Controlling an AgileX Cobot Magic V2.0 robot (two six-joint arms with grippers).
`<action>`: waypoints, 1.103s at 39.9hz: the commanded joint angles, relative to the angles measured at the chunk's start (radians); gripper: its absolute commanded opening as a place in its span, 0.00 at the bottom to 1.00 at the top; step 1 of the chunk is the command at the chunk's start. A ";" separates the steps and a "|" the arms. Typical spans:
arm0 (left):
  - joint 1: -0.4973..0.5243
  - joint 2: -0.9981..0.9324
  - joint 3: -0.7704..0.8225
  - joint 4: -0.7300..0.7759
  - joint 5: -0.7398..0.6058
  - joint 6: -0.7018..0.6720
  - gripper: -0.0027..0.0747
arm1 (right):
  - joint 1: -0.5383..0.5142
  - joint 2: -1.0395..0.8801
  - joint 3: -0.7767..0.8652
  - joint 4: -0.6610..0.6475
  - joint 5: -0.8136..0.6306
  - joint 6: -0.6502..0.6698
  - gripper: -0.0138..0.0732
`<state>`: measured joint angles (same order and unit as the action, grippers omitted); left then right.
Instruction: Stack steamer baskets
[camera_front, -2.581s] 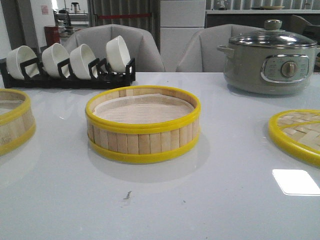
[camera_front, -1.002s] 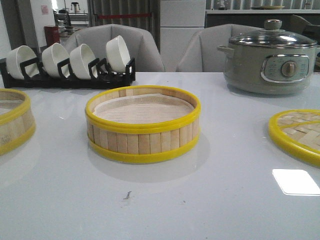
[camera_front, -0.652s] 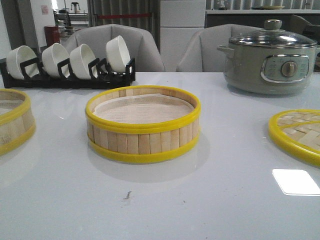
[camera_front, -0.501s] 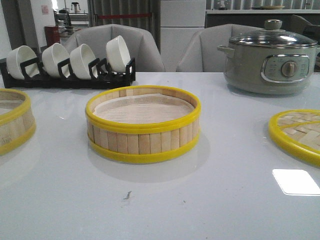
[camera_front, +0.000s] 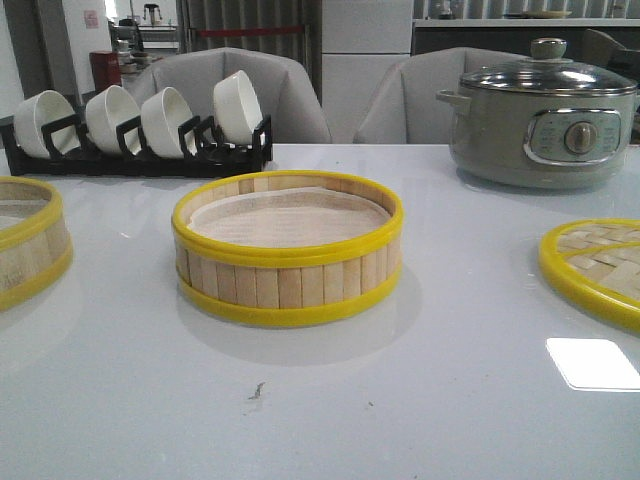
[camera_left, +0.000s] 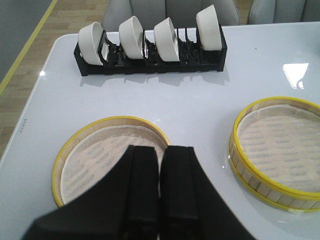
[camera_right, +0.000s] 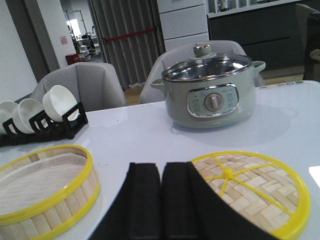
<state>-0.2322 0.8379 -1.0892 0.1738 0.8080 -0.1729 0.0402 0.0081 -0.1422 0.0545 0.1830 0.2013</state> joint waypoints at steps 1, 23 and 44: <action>-0.007 -0.002 -0.038 0.009 -0.077 -0.001 0.14 | -0.002 0.112 -0.186 0.003 0.115 0.001 0.19; -0.007 -0.002 -0.038 0.004 -0.077 -0.001 0.14 | -0.002 0.729 -0.570 0.002 0.066 0.000 0.19; -0.007 -0.002 -0.038 -0.013 -0.072 -0.001 0.14 | -0.002 0.737 -0.569 0.001 0.067 0.000 0.19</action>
<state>-0.2322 0.8379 -1.0892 0.1598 0.8080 -0.1729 0.0402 0.7442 -0.6735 0.0545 0.3145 0.2028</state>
